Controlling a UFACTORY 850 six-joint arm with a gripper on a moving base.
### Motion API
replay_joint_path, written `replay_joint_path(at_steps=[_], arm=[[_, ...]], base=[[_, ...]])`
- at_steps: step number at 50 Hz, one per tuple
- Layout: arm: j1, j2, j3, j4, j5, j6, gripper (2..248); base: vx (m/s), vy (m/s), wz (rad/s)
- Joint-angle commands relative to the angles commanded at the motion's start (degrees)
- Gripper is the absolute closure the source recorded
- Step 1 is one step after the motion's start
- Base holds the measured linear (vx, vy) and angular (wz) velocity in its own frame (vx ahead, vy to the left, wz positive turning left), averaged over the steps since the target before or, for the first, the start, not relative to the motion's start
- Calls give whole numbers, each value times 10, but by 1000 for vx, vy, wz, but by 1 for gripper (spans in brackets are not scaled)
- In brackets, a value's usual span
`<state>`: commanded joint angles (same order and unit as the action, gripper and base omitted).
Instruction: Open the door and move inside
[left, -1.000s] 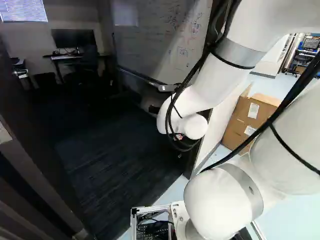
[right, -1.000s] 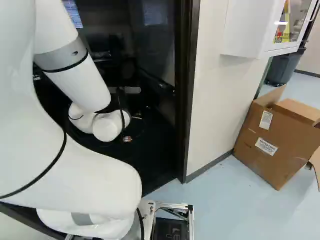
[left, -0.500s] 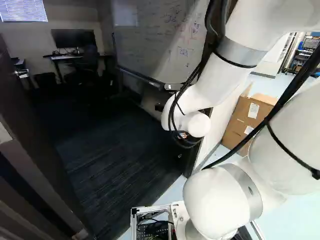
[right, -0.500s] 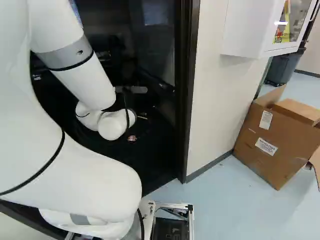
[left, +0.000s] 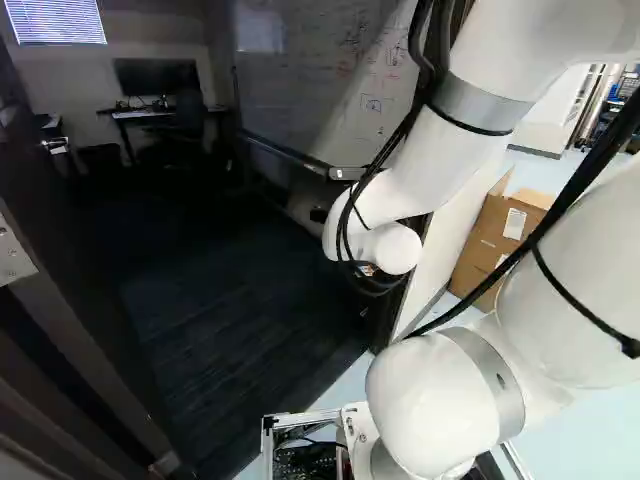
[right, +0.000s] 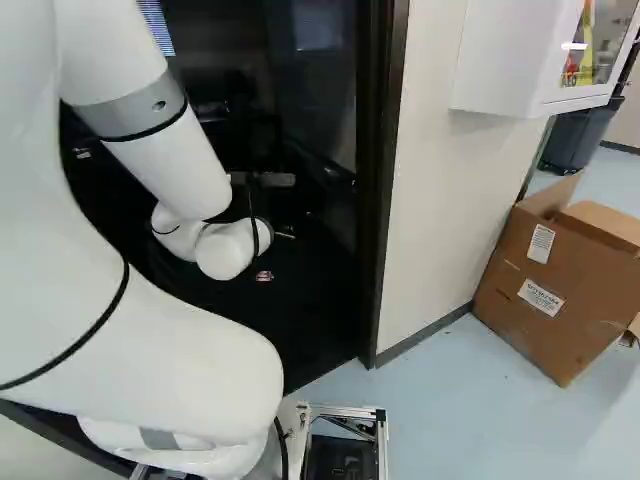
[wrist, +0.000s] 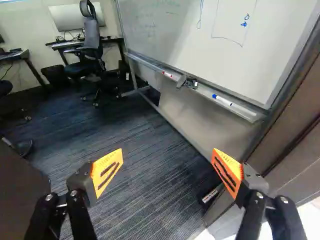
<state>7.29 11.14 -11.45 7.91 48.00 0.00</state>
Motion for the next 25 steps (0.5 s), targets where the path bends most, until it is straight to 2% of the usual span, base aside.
replay_joint_path(at_steps=[18, 25], arm=[[0, 0, 0, 0, 0, 0, 3], [0, 0, 0, 0, 0, 0, 3]], base=[[12, 1, -5], [63, 23, 90]])
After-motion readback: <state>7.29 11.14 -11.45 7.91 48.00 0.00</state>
